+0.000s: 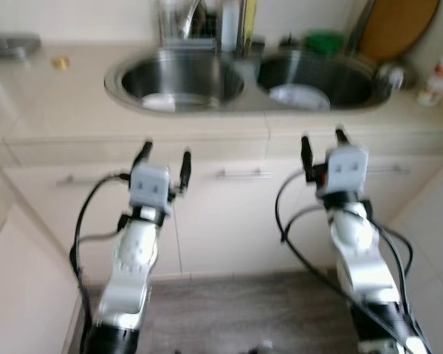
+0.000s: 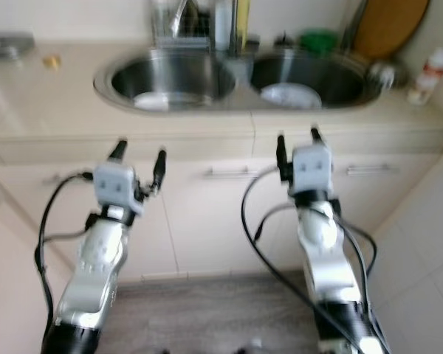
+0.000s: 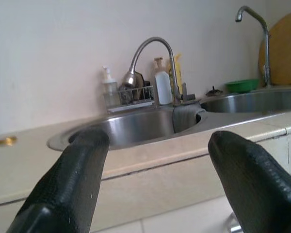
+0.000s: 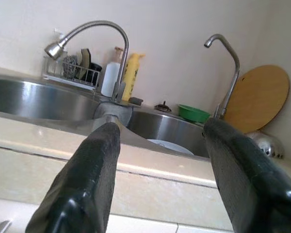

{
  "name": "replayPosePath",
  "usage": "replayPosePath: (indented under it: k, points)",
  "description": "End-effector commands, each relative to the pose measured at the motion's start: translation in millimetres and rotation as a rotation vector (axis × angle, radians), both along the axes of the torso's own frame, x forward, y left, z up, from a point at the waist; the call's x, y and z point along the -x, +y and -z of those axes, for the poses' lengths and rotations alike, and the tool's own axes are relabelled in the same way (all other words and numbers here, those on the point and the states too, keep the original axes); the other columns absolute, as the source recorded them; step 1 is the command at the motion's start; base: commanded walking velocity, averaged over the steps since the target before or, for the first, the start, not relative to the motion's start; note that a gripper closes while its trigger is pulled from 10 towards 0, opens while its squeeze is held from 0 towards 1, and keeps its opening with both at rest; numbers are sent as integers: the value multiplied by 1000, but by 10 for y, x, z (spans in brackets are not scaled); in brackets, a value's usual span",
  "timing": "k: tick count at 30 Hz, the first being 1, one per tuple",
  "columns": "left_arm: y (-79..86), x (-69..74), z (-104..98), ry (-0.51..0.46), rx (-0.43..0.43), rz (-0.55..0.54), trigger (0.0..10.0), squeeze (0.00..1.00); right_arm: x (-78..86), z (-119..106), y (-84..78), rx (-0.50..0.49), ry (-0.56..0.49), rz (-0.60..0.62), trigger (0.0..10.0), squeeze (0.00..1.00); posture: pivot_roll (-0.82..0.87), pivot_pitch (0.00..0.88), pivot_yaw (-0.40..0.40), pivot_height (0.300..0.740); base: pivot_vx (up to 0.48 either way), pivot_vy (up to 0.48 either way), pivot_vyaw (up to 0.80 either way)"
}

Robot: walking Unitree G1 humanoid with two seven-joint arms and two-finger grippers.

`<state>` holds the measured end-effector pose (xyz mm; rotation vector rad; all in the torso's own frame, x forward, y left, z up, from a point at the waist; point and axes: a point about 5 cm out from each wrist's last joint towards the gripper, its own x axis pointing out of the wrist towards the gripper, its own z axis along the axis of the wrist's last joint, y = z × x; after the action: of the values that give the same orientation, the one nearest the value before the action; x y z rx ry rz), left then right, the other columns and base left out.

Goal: Kitchen organization

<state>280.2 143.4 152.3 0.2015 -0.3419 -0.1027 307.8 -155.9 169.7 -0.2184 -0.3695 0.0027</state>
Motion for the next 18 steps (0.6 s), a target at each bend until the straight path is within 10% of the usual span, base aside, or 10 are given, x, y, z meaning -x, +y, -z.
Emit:
replayPosePath:
  k: [1,9,18]
  points:
    - [-58,-2,-13,-5,-2,19,10000,0,1,-6,-46,9,-2,14,10000,0,-82,0,-51,740,0,0,0]
    - [-57,-7,8,8,3,17,10000,0,-6,7,-51,11,4,19,10000,0,-82,0,-51,740,0,62,0]
    - [-65,-9,10,13,5,22,10000,0,-6,11,-56,12,6,21,10000,0,-85,0,-51,740,0,478,0]
